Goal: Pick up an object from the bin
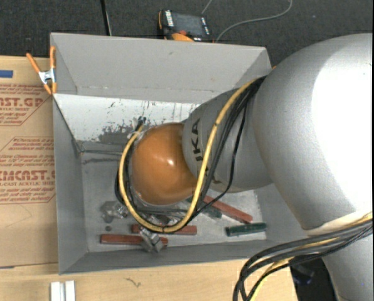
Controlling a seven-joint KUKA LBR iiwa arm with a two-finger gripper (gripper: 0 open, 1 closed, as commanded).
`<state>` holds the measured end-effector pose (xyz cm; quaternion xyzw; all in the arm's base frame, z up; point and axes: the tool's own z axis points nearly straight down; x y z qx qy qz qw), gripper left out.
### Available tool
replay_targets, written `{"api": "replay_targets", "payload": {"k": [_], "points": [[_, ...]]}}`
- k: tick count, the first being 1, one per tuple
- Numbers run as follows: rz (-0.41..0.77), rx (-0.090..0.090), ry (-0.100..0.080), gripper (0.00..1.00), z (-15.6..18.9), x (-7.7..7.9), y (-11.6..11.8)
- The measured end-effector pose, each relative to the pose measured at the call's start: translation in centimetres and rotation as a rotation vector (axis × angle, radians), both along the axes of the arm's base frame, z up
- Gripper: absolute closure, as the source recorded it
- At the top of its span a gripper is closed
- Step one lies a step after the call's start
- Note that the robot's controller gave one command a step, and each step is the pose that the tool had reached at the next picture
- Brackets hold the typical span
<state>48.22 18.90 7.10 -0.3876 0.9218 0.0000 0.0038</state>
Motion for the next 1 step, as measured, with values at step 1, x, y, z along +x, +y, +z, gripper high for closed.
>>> {"api": "replay_targets", "payload": {"k": [1], "points": [[0.023, -0.005, 0.005, 0.0, 0.28, 2.22, -7.92]]}}
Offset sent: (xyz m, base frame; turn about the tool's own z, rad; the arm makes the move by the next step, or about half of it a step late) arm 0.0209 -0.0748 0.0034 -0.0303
